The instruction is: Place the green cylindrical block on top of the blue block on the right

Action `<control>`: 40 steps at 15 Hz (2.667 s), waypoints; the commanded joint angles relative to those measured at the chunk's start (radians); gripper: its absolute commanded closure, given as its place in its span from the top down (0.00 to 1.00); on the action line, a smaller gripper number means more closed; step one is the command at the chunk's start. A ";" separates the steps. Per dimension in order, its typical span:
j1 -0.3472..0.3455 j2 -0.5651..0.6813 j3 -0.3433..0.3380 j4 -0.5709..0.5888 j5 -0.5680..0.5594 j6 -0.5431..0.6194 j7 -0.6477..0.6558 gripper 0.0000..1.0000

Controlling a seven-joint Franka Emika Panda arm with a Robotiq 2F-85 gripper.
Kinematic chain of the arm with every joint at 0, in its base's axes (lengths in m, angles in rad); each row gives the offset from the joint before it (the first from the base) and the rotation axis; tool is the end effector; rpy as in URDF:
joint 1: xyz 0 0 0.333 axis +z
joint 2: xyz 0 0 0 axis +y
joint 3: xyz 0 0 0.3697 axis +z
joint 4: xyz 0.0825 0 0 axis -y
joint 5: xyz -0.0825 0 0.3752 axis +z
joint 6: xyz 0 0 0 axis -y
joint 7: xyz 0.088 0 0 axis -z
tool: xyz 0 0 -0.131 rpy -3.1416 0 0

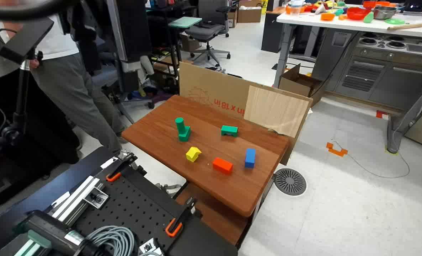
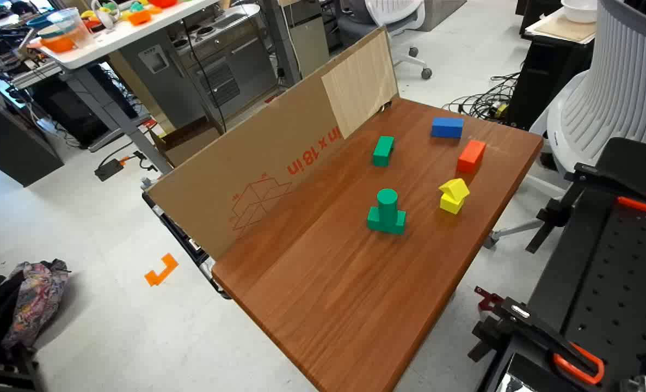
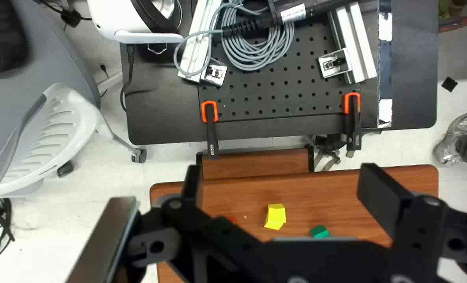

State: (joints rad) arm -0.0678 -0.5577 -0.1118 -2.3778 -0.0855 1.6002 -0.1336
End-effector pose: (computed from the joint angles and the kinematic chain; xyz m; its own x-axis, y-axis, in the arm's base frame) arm 0.3084 -0.0735 0.5293 0.9751 -0.0096 -0.2216 -0.0112 -0.9999 -0.0058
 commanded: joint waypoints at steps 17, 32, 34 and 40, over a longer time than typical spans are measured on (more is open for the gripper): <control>0.021 0.278 0.121 -0.070 -0.012 0.261 0.248 1.00; 0.146 0.841 0.159 0.069 -0.041 0.767 0.413 1.00; 0.161 0.891 0.155 0.113 -0.031 0.766 0.416 1.00; 0.205 0.988 0.143 0.210 -0.036 0.804 0.442 1.00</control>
State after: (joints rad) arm 0.0983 0.3771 0.0561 -2.2218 -0.0944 2.3639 0.2728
